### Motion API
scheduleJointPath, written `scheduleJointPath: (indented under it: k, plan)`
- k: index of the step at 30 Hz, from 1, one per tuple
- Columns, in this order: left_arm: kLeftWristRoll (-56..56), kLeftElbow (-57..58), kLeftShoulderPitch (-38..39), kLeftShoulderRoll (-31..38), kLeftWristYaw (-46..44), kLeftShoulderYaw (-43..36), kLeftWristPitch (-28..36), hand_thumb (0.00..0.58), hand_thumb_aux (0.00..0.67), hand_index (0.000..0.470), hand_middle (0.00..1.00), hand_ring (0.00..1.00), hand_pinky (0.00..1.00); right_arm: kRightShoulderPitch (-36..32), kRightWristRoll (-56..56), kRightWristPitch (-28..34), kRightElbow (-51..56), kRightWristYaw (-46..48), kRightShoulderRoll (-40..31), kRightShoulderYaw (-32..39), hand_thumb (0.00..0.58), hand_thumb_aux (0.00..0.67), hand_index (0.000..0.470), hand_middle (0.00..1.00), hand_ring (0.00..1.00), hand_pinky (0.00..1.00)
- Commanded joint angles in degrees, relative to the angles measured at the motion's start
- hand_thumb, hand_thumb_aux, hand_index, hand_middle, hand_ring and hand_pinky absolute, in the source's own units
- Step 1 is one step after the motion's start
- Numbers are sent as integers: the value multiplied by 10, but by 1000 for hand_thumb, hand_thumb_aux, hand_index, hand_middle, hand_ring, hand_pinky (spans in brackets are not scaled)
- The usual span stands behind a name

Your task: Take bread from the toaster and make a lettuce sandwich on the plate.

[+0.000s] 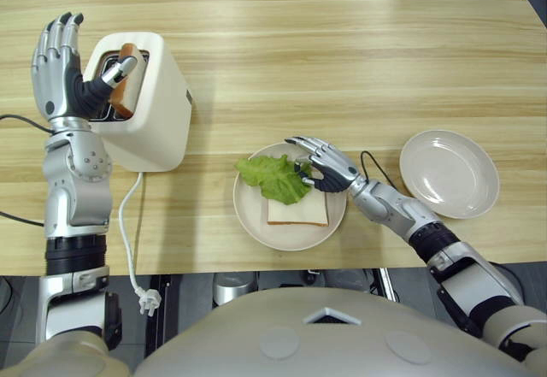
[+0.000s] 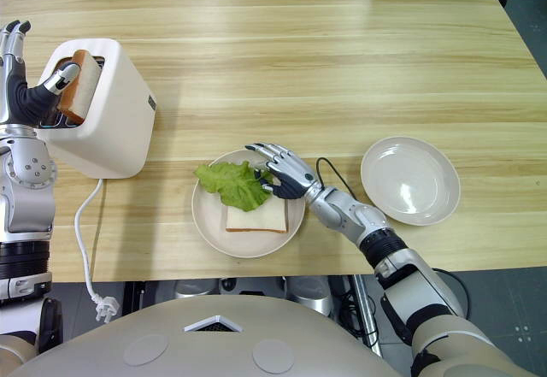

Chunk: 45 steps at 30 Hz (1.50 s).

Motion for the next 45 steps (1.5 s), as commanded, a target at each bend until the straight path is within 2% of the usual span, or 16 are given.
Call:
scheduleJointPath:
  k: [1, 16, 27, 42, 43, 44, 45]
  plan:
    - [-4, 10, -5, 3, -1, -7, -3, 0, 0, 0, 0, 0, 0, 3, -2, 1, -8, 9, -4, -6, 580, 670, 460, 0, 0, 0]
    - [-2, 1, 4, -1, -1, -6, 0, 0, 0, 0, 0, 0, 0, 107, 41, 8, -177, 71, -61, -70, 580, 670, 460, 0, 0, 0]
    - [-2, -5, 8, -4, -2, -8, 4, 0, 0, 0, 0, 0, 0, 170, 48, 21, -205, 103, -75, -99, 580, 670, 460, 0, 0, 0]
    - [-1, 1, 2, -3, -2, -11, 2, 0, 0, 0, 0, 0, 0, 182, 49, 29, -219, 118, -65, -109, 580, 670, 460, 0, 0, 0]
    - [0, 2, 2, -3, -2, -12, 2, 0, 0, 0, 0, 0, 0, 181, 49, 31, -220, 117, -65, -111, 116, 71, 49, 0, 0, 0]
    - [0, 1, 1, -3, -1, -11, 3, 0, 0, 0, 0, 0, 0, 180, 49, 33, -223, 115, -64, -115, 116, 71, 49, 0, 0, 0]
    - [0, 0, 1, -3, 0, -10, 4, 0, 0, 0, 0, 0, 0, 179, 50, 33, -224, 114, -64, -117, 0, 0, 0, 0, 0, 0]
